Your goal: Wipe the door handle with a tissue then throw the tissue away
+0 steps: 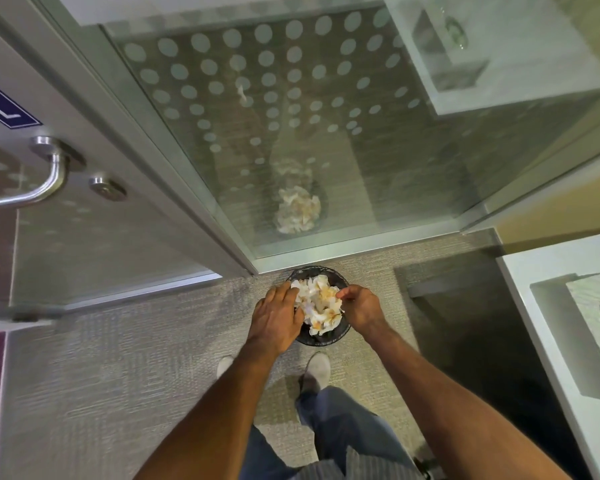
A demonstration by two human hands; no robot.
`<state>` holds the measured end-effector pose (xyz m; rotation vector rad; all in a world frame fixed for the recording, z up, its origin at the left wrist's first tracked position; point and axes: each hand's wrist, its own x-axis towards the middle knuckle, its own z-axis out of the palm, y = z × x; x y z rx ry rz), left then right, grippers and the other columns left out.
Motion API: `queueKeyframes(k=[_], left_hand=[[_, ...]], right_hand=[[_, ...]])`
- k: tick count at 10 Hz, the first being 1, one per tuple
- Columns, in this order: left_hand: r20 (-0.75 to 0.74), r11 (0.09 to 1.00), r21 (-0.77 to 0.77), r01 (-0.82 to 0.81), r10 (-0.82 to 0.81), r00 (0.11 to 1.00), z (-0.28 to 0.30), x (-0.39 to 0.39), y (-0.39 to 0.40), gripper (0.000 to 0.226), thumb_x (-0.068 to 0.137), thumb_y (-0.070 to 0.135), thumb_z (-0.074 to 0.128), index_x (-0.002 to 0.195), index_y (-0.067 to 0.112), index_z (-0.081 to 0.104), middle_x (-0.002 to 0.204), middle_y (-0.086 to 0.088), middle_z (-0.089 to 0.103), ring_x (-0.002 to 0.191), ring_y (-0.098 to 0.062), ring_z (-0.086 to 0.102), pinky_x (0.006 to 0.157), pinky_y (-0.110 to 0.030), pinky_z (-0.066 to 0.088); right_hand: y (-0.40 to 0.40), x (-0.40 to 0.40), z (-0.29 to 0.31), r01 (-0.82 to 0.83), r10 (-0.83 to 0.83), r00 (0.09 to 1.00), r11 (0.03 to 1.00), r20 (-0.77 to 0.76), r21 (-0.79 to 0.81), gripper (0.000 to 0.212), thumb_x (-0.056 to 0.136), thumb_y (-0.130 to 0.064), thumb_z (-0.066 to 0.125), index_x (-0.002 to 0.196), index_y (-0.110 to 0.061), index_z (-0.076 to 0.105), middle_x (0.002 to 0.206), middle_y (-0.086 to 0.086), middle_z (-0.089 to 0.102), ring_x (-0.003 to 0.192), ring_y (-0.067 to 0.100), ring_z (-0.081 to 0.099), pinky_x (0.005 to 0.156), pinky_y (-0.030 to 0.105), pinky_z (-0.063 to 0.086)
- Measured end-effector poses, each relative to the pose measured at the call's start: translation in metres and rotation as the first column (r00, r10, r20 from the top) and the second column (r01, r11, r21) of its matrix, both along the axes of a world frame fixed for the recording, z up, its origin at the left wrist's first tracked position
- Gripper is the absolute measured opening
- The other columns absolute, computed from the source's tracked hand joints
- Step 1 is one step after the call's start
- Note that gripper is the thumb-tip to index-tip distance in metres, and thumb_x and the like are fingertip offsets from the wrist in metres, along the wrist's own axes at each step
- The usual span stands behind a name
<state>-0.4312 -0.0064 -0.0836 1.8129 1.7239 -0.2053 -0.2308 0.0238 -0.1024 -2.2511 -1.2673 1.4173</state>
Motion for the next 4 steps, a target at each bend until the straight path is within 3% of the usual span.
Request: queueKeyframes(k=[1,2,3,4], left_hand=[[0.004,1.0,0.007,0.003,-0.003,1.0,0.0,0.0,-0.002,0.056,0.112,0.04,0.041,0.162,0.02,0.028,0.172,-0.003,0.024,0.158,-0.025,0.024,0.128,-0.045,0.028],[0.013,1.0,0.026,-0.002,0.002,1.0,0.007,-0.006,-0.006,0.055,0.112,0.039,0.042,0.162,0.019,0.03,0.172,-0.004,0.026,0.156,-0.024,0.026,0.127,-0.044,0.028],[0.006,0.999,0.04,-0.01,0.01,1.0,0.015,-0.014,-0.01,0.055,0.112,0.04,0.041,0.162,0.02,0.029,0.172,-0.004,0.025,0.157,-0.024,0.026,0.128,-0.045,0.027],[-0.011,0.996,0.084,-0.033,0.034,0.999,0.025,-0.03,-0.015,0.056,0.112,0.04,0.04,0.163,0.021,0.027,0.173,-0.003,0.023,0.158,-0.024,0.024,0.129,-0.044,0.024]], right_hand=[[-0.006,0.004,0.004,-0.026,0.026,0.999,1.0,0.04,0.006,0.028,0.094,0.003,0.051,0.098,-0.01,0.076,0.111,0.006,0.076,0.103,0.021,0.069,0.096,0.027,0.052],[-0.012,0.006,0.013,-0.113,0.111,0.992,0.993,0.061,0.025,0.024,0.095,-0.004,0.054,0.097,-0.016,0.075,0.109,0.005,0.077,0.096,0.023,0.072,0.086,0.028,0.056],[-0.015,-0.001,0.021,-0.197,0.191,0.976,0.979,0.107,0.049,0.021,0.096,-0.009,0.055,0.1,-0.018,0.073,0.112,0.007,0.075,0.096,0.024,0.071,0.086,0.032,0.057],[-0.015,-0.019,0.037,-0.329,0.307,0.928,0.941,0.213,0.077,0.021,0.097,-0.017,0.057,0.112,-0.018,0.072,0.126,0.009,0.066,0.109,0.027,0.066,0.095,0.037,0.054]])
